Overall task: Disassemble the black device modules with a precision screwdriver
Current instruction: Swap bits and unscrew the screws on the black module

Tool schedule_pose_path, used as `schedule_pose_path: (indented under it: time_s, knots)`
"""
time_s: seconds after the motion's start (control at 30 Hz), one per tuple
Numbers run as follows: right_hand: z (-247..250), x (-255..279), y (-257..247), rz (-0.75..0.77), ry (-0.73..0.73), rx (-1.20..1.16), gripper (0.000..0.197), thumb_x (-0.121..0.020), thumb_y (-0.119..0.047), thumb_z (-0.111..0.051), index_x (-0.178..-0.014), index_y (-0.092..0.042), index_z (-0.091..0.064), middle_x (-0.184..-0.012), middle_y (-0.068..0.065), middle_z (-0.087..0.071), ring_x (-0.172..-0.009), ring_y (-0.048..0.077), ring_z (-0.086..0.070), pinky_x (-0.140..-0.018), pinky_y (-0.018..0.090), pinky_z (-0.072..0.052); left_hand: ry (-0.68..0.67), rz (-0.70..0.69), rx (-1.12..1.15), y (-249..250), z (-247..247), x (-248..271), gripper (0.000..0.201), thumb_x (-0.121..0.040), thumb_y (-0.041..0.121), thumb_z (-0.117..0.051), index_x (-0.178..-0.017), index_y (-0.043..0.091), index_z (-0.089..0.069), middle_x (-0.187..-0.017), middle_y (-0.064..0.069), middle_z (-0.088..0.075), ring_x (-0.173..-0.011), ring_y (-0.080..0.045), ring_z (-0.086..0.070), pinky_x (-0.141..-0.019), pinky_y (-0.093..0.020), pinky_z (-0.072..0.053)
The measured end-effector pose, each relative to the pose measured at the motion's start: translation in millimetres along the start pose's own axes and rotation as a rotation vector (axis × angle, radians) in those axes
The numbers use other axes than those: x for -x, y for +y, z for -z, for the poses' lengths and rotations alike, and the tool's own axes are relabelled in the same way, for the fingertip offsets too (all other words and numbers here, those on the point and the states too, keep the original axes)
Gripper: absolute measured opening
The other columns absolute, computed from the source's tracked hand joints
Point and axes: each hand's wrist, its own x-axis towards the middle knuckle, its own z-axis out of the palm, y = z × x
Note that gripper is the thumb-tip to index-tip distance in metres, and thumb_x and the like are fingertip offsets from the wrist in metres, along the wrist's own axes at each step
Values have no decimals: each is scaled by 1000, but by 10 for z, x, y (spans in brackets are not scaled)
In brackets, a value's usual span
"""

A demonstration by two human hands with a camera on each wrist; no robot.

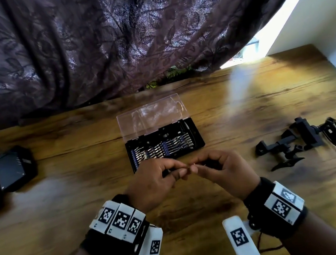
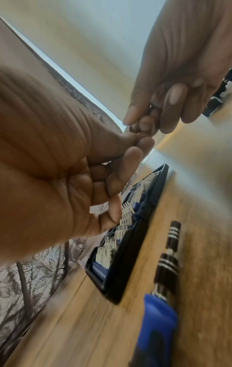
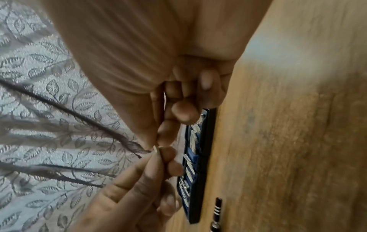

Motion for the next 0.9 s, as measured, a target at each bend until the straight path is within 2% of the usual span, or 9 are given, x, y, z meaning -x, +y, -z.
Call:
schedule_pose_path:
  time_s: [0.1, 0.17, 0.23, 0.33, 0.47, 0.63, 0.8, 0.83, 0.9]
  knots:
    - [-51, -9, 102, -30, -56, 82, 12, -87, -25, -79, -99, -21, -78, -87, -6, -76, -70, 4, -67, -61, 15, -49, -4, 29, -53, -84, -50, 31, 9, -92, 29, -74, -98, 34, -78, -84, 25, -73, -75, -4, -67, -63, -11, -46]
    - [-64, -26, 161, -43, -66, 129, 11, -86, -25, -79, -97, -25, -78, -88, -10, -76, -73, 5, -68, -64, 17, -52, 15, 59, -63, -140, -78, 37, 8, -91, 33, -75, -98, 34, -78, -86, 23, -74, -77, -3, -68, -65, -17, -50]
    - [-68, -61, 200, -77, -46, 157, 9, -85, -26, -81, -93, -27, -78, -88, -13, -75, -78, 6, -70, -70, 22, -56, 38, 80, -77, -182, -108, 30, 6, -91, 37, -75, -96, 36, -78, -86, 23, -74, -76, -4, -68, -68, -28, -56]
    - [-64, -124, 230, -111, -50, 197, 6, -85, -27, -80, -89, -31, -77, -86, -19, -74, -80, 2, -68, -72, 17, -54, 67, 104, -101, -204, -136, 3, 6, -90, 40, -74, -95, 38, -77, -86, 26, -73, -75, -4, -68, -70, -35, -58]
    - [-16, -218, 239, -111, -86, 279, 7, -88, -28, -77, -90, -35, -78, -84, -18, -73, -80, -2, -65, -68, 10, -48, 86, 116, -114, -228, -138, -57, 7, -91, 39, -74, -96, 37, -77, -87, 26, -72, -77, -4, -68, -70, -32, -57]
    - [57, -299, 246, -107, -68, 303, 4, -88, -29, -77, -90, -33, -77, -83, -16, -72, -80, -1, -65, -67, 11, -46, 108, 123, -127, -191, -114, -121, 5, -89, 39, -75, -93, 37, -76, -82, 29, -70, -64, -1, -62, -56, -16, -45]
    - [145, -363, 266, -140, -13, 307, 5, -89, -31, -75, -90, -36, -74, -86, -17, -72, -83, -3, -64, -69, 11, -47, 290, 137, -192, -249, -12, -197, 11, -86, 42, -77, -92, 40, -69, -88, 25, -66, -67, 0, -60, -53, -13, -43]
    - [160, -380, 269, -148, 7, 308, 4, -89, -32, -75, -90, -36, -74, -86, -16, -72, -83, -3, -64, -69, 13, -48, 334, 120, -244, -276, 5, -228, 16, -85, 43, -78, -97, 40, -67, -89, 23, -65, -70, 0, -58, -55, -13, -41]
    - [180, -420, 263, -161, 34, 313, 3, -88, -33, -75, -91, -35, -74, -87, -16, -72, -81, -3, -64, -67, 13, -47, 392, 72, -370, -318, 32, -299, 33, -81, 46, -79, -111, 41, -65, -101, 23, -59, -89, 3, -54, -70, -17, -43]
